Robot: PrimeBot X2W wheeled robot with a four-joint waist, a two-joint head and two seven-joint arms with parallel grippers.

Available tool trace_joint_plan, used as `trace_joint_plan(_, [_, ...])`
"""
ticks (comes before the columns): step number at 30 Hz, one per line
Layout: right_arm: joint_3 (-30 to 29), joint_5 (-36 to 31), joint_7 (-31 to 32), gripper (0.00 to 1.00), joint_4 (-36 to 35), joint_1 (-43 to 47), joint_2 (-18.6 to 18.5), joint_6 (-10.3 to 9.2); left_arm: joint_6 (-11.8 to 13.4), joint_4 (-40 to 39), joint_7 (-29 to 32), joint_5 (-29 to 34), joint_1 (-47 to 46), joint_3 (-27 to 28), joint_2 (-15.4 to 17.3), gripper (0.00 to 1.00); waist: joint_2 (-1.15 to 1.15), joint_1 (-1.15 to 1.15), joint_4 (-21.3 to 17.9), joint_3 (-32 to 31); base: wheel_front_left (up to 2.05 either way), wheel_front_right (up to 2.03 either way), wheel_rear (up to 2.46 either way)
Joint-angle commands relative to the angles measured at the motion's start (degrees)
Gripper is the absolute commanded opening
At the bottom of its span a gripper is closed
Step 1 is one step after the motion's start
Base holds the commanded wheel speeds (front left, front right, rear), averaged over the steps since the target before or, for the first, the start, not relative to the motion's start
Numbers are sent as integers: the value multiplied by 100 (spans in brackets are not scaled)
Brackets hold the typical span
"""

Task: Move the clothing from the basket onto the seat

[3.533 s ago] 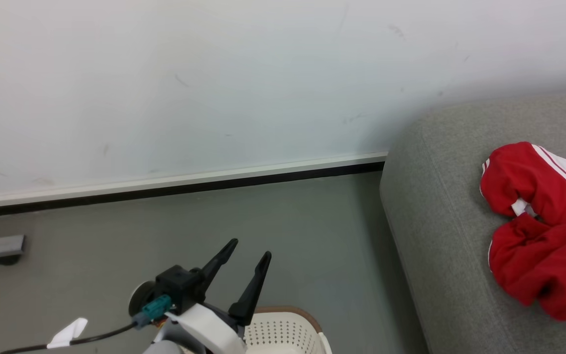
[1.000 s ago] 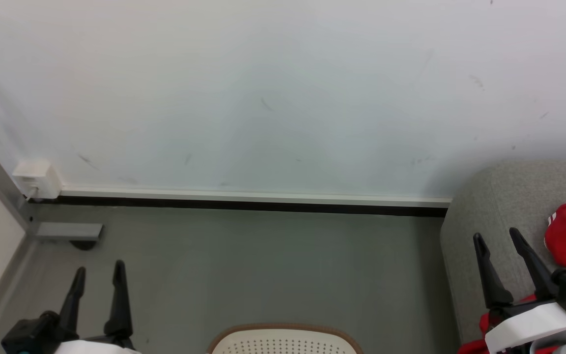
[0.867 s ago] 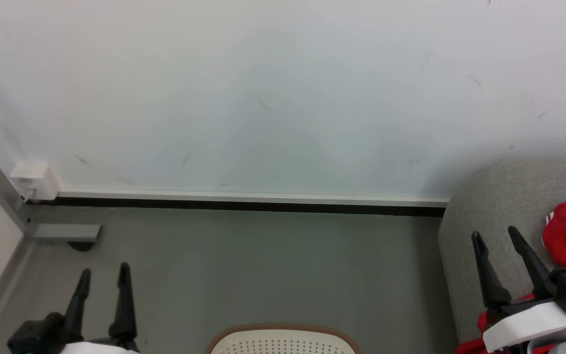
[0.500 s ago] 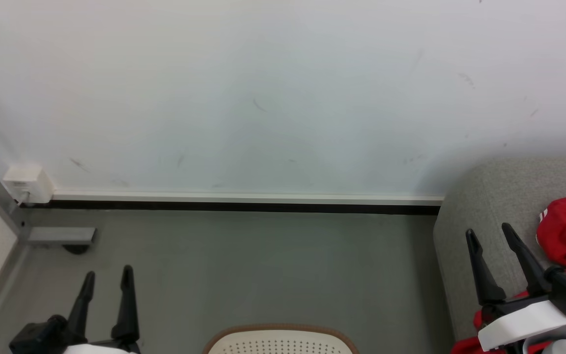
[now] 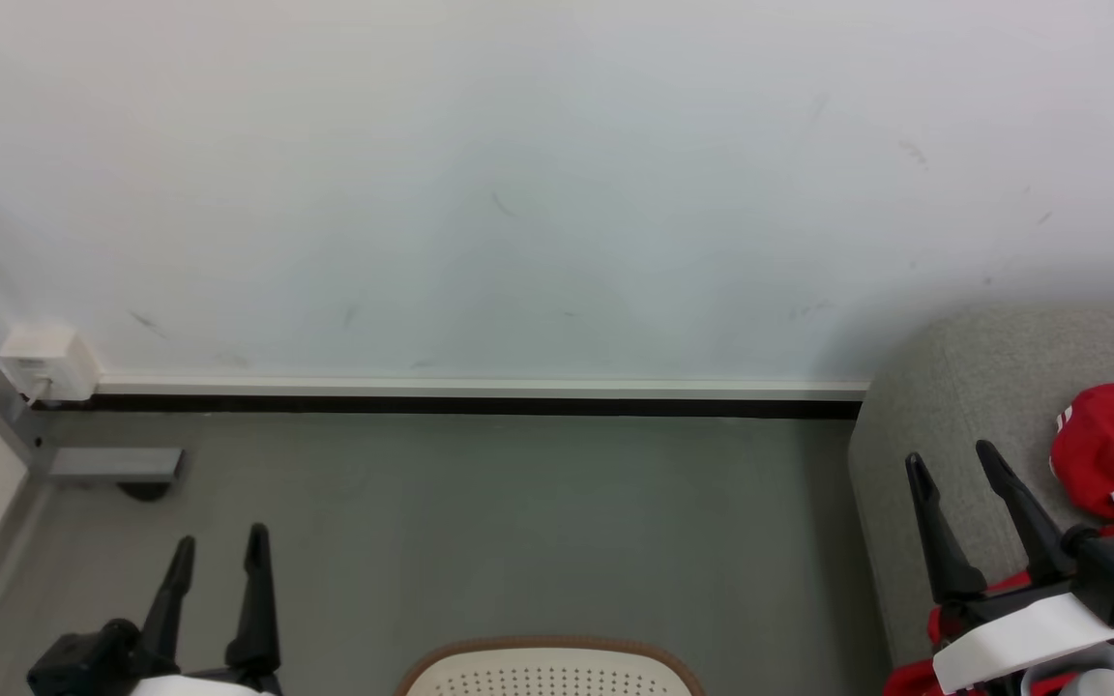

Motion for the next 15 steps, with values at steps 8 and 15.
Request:
trace_joint_plan(8, [42, 23, -19, 100, -16, -62, -26, -14, -63, 57, -3, 24, -31, 85, -60, 100, 0, 0, -32, -6, 0, 0, 0])
trace_joint_plan(15, [-32, 322, 126, 0, 101, 197, 90, 1, -62, 257, 147, -317, 30, 113, -112, 0, 0, 0, -39, -2, 0, 0, 0])
